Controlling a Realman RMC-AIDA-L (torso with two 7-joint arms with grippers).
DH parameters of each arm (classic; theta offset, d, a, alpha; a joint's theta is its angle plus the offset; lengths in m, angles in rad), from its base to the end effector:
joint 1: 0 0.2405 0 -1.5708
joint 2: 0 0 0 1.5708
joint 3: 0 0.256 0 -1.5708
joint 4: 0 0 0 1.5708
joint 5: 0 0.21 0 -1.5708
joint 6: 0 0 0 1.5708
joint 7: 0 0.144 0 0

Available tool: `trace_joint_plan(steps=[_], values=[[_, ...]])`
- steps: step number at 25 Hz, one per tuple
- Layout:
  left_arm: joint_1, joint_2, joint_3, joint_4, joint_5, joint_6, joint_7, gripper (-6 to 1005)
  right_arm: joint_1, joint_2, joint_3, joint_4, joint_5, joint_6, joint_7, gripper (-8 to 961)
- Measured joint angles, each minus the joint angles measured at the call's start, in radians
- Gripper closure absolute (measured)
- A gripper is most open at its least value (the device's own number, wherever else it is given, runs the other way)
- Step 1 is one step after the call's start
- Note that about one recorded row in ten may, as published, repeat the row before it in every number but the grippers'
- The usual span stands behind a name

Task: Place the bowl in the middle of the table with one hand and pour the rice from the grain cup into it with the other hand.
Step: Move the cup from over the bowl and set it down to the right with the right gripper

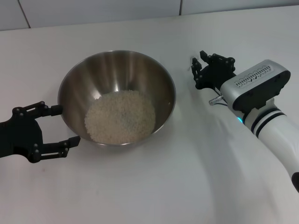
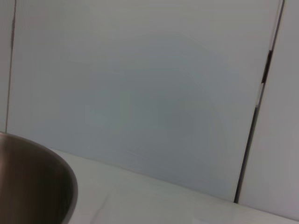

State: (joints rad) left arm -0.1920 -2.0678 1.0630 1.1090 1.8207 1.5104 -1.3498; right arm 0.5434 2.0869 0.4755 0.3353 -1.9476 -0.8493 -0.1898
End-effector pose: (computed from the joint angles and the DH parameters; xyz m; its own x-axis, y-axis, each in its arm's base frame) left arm -0.2735 0.2823 0.0267 0.9258 0.1452 0.3491 0.2597 -0.9152 -0.3081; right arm 0.2841 0.3498 -0.0882 0.8528 -0.1186 -0.5086 -0.5158 -0.3443 -0.7845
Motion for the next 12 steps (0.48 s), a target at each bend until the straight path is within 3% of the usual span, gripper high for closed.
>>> trace_joint_plan(steps=[4, 9, 12], values=[[0.000, 0.000, 0.000, 0.000, 0.000, 0.003, 0.000, 131, -0.007, 0.000, 0.000, 0.002, -0.001, 0.001, 0.001, 804], [0.000, 0.001, 0.000, 0.000, 0.000, 0.005, 0.000, 131, -0.037, 0.000, 0.000, 0.014, -0.003, 0.000, 0.003, 578], [0.000, 0.002, 0.000, 0.000, 0.000, 0.005, 0.000, 131, -0.086, -0.003, -0.001, 0.037, -0.033, -0.019, 0.003, 345]])
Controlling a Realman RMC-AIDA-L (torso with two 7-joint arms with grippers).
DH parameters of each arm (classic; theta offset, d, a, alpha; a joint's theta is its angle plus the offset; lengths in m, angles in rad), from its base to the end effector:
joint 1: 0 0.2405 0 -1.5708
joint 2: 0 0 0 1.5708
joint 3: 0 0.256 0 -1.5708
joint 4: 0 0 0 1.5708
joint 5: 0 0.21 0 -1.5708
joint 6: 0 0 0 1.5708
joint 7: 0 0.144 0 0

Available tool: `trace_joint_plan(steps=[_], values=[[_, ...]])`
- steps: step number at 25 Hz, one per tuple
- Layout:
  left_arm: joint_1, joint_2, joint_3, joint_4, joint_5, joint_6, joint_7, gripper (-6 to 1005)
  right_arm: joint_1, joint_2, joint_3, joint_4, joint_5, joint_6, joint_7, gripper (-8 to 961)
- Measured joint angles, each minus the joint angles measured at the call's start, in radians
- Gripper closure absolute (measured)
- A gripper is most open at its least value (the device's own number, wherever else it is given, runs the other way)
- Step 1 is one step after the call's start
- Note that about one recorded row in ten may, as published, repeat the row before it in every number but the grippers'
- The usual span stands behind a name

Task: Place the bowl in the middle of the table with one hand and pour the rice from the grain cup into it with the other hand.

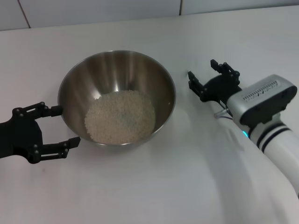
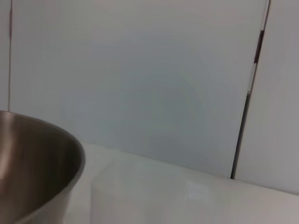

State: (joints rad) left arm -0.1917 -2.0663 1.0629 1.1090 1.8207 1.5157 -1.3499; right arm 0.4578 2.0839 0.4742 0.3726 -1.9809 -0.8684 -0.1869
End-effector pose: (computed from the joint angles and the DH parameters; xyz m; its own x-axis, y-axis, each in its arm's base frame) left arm -0.2736 0.2817 0.0271 0.9259 0.1451 0.3489 0.2583 -0.9169 -0.3042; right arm 0.2991 0.3243 -0.0929 0.8361 -0.1538 -0.5266 -0.5454 -0.3357 -0.7680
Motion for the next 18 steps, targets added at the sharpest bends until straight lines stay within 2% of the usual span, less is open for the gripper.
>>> trace_joint_plan(steps=[3, 5, 7, 9, 10, 11, 12, 13, 15, 18], values=[[0.000, 0.000, 0.000, 0.000, 0.000, 0.000, 0.000, 131, -0.030, -0.001, 0.000, 0.012, -0.007, -0.033, 0.001, 293], [0.001, 0.000, 0.000, 0.000, 0.000, 0.000, 0.000, 131, -0.094, -0.008, 0.001, 0.022, -0.030, -0.135, 0.041, 257], [0.002, 0.001, 0.000, 0.000, 0.000, 0.000, 0.000, 131, -0.115, -0.015, 0.002, 0.020, -0.052, -0.179, 0.083, 222], [0.004, 0.002, 0.000, 0.000, 0.000, 0.000, 0.000, 131, -0.155, -0.045, 0.006, 0.015, -0.109, -0.269, 0.210, 188], [0.005, 0.002, 0.000, 0.000, 0.000, 0.000, 0.000, 131, -0.176, -0.089, 0.004, 0.008, -0.167, -0.347, 0.341, 170], [0.006, 0.002, 0.000, 0.000, 0.000, 0.000, 0.000, 131, -0.176, -0.089, 0.004, 0.008, -0.167, -0.347, 0.341, 162], [0.006, 0.002, 0.000, 0.000, 0.000, 0.000, 0.000, 131, -0.180, -0.116, 0.002, -0.004, -0.206, -0.400, 0.428, 155], [0.006, 0.002, 0.000, 0.000, 0.000, 0.000, 0.000, 131, -0.177, -0.135, 0.002, -0.023, -0.242, -0.443, 0.490, 147], [0.006, 0.002, 0.000, -0.001, 0.000, 0.000, 0.000, 131, -0.153, -0.169, 0.003, -0.094, -0.342, -0.576, 0.637, 132], [0.006, 0.002, 0.000, -0.001, 0.000, -0.001, 0.000, 131, -0.068, -0.196, 0.001, -0.262, -0.478, -0.760, 0.832, 123]])
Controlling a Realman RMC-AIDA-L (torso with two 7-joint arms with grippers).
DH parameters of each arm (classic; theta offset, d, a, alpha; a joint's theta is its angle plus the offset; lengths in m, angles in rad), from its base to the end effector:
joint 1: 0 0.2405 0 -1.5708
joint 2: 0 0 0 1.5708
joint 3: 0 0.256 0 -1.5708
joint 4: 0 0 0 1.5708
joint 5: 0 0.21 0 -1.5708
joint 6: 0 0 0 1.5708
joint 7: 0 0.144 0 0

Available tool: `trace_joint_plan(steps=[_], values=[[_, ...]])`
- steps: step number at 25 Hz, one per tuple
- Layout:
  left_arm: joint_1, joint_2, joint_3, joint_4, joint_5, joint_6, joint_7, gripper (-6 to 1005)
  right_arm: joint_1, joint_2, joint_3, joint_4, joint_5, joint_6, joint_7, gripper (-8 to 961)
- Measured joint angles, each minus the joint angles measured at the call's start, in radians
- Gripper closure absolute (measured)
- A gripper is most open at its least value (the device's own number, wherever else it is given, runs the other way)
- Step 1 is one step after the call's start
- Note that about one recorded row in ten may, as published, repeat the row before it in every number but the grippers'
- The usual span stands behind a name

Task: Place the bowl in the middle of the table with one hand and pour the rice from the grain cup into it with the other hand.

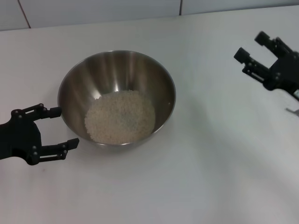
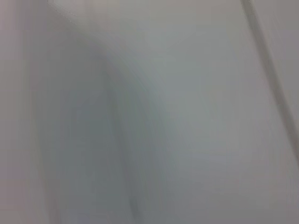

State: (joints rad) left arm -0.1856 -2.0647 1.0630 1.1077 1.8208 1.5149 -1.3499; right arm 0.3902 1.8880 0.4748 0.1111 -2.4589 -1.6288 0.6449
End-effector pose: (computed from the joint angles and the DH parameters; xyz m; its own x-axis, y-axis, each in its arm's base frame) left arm -0.2759 0.2800 0.0274 0.9253 0.1518 0.3476 0.2646 -0.9149 -0.3047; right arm 0.3141 0.2823 0.0288 0.5308 0.0456 -0.8463 -0.6135 -0.6682 -0.4208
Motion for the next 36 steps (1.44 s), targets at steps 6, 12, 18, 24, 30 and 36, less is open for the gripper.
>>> trace_joint_plan(steps=[6, 12, 18, 24, 30, 36], values=[[-0.004, 0.000, 0.000, 0.000, 0.000, -0.001, 0.000, 131, 0.241, 0.047, -0.131, -0.457, -0.166, -0.203, 0.268, 121], [-0.012, 0.001, 0.000, 0.001, 0.000, 0.000, -0.003, 131, 0.372, 0.199, -0.446, -0.937, -0.122, -0.235, 0.464, 122], [-0.017, -0.001, -0.003, 0.001, 0.018, 0.000, -0.011, 131, 0.333, 0.197, -0.812, -1.035, 0.069, -0.179, 0.641, 124], [-0.019, -0.002, 0.000, 0.000, 0.024, -0.003, -0.012, 131, 0.256, 0.197, -1.110, -1.093, 0.193, -0.054, 0.744, 125], [-0.019, -0.002, 0.000, 0.000, 0.025, -0.002, -0.012, 131, 0.235, 0.197, -1.175, -1.105, 0.231, -0.025, 0.768, 124], [-0.018, -0.002, 0.000, 0.007, 0.025, 0.001, -0.013, 131, 0.233, 0.197, -1.178, -1.098, 0.232, -0.021, 0.769, 124]])
